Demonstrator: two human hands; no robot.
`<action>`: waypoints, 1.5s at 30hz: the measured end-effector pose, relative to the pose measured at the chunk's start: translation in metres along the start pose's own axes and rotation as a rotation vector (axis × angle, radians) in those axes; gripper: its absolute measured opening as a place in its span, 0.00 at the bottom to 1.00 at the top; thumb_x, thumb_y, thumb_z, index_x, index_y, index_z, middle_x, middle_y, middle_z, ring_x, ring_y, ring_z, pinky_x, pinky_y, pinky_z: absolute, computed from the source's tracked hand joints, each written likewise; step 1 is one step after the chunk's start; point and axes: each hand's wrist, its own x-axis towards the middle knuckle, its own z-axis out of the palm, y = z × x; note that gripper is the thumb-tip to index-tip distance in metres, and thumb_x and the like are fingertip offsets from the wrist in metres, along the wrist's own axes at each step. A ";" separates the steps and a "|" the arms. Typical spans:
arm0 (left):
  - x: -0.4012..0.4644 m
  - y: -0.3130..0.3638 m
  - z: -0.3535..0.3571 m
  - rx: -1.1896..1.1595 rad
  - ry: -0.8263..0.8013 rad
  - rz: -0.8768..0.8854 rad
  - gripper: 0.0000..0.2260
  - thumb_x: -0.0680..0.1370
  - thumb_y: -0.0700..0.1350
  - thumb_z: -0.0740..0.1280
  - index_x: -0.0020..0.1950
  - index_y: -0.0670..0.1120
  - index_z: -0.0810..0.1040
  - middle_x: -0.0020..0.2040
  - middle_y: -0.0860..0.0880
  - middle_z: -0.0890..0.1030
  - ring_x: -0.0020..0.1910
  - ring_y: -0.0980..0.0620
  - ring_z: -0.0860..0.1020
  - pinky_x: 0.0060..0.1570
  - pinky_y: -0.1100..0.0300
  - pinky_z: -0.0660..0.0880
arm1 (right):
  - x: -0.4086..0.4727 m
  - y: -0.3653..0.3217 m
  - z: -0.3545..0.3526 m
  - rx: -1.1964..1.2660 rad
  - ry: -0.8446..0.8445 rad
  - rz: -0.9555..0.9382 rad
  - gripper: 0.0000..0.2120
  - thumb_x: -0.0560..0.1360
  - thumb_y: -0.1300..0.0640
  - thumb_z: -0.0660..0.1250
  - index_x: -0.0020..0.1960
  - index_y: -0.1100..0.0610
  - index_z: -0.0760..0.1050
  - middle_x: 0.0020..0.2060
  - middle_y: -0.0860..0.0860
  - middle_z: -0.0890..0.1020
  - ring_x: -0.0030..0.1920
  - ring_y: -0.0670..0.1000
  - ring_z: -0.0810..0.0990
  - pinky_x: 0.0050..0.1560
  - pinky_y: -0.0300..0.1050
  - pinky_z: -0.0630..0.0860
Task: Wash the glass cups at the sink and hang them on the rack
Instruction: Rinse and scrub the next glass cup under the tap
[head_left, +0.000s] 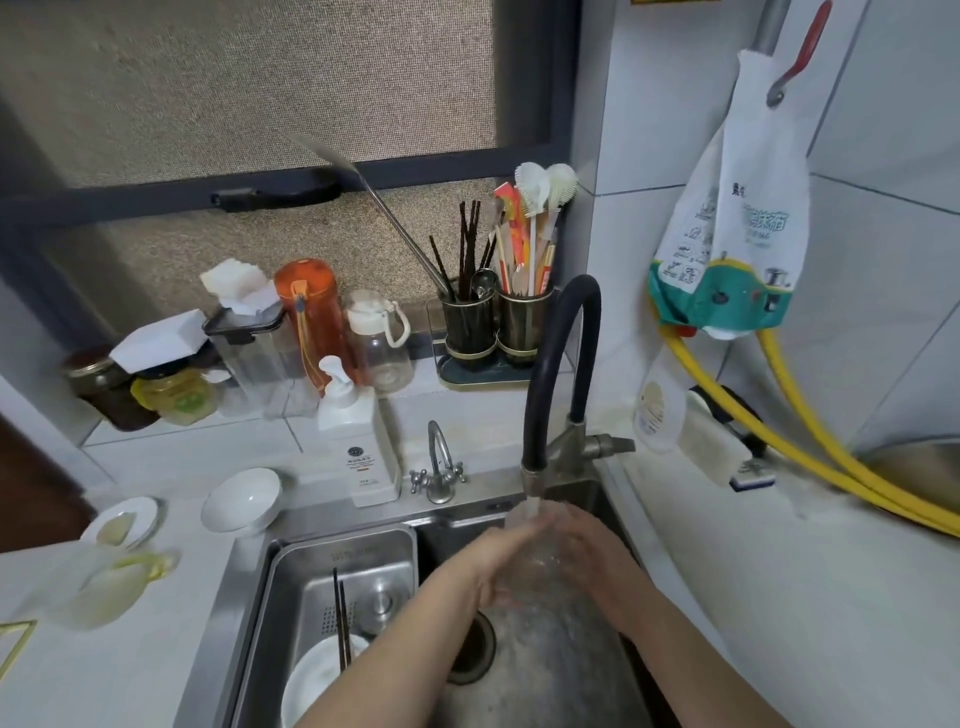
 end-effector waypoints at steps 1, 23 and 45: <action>0.004 -0.005 -0.001 0.032 0.040 0.056 0.38 0.61 0.69 0.73 0.64 0.48 0.75 0.54 0.49 0.83 0.50 0.52 0.82 0.39 0.61 0.79 | -0.001 0.001 -0.003 0.031 -0.028 0.009 0.14 0.80 0.57 0.60 0.63 0.61 0.72 0.57 0.59 0.78 0.52 0.56 0.79 0.54 0.51 0.76; -0.009 -0.012 0.031 0.061 0.459 0.445 0.19 0.63 0.50 0.78 0.47 0.56 0.71 0.48 0.54 0.80 0.44 0.62 0.79 0.45 0.64 0.78 | 0.052 -0.006 -0.033 -0.046 0.119 0.005 0.11 0.78 0.58 0.60 0.58 0.57 0.77 0.47 0.56 0.83 0.47 0.57 0.80 0.42 0.46 0.73; -0.004 -0.004 0.034 -0.856 0.043 -0.176 0.36 0.68 0.72 0.63 0.60 0.43 0.77 0.54 0.37 0.81 0.47 0.40 0.82 0.37 0.51 0.82 | 0.116 -0.043 -0.079 -0.817 0.347 -0.078 0.42 0.76 0.57 0.67 0.77 0.65 0.43 0.77 0.59 0.45 0.77 0.57 0.45 0.77 0.50 0.48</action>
